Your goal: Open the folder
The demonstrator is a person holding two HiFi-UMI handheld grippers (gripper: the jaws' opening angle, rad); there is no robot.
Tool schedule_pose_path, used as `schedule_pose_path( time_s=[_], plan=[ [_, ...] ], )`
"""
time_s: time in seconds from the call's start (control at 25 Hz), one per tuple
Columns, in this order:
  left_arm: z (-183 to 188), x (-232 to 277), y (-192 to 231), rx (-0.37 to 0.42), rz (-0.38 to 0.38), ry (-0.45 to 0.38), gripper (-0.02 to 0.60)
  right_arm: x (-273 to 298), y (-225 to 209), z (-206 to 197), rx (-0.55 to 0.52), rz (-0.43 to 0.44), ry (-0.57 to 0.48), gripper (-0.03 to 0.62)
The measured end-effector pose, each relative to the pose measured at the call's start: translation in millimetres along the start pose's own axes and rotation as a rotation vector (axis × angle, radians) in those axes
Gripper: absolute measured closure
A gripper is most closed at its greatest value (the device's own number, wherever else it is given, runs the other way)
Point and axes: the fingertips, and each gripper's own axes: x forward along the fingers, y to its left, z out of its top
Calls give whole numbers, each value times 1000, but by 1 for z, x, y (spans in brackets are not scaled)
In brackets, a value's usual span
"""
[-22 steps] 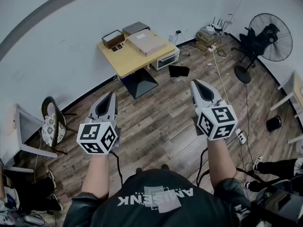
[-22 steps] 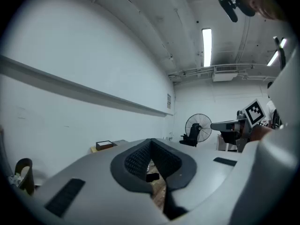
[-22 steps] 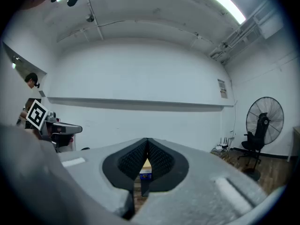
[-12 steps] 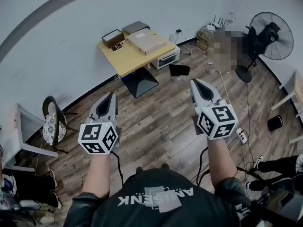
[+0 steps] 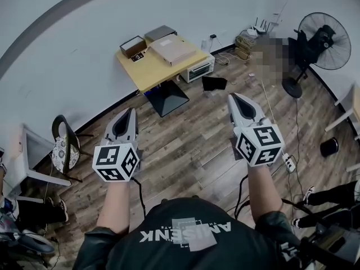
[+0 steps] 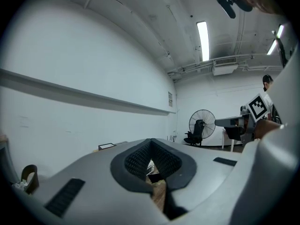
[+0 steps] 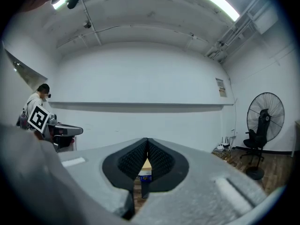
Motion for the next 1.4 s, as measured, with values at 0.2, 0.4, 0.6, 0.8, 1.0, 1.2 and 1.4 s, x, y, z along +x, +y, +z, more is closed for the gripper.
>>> schedule_pose_path(
  time_s=[0.2,0.4,0.6,0.8,1.0,1.2,1.4],
  plan=[
    [2,11,-24,23,-16,-8,581,-6,-19,-3,-5,22,-3,588],
    [-4,28,-34,42,-32,14,581,6,-35,-9,7,28,0,588],
    [-4,57,-17,34,-44,11,581,34,-40,-11,3,25,9,588],
    [-5,102,16,14,-65,-5,581,75,-48,-9,-9,-13,11,588],
    [1,155,59,16,-103,-9,581,133,-47,-5,-2,-40,17,588],
    [6,205,107,-9,-148,-6,581,201,-41,0,-3,-55,33,588],
    [13,245,152,-8,-162,-3,581,260,-38,-1,-6,-76,57,588]
  ],
)
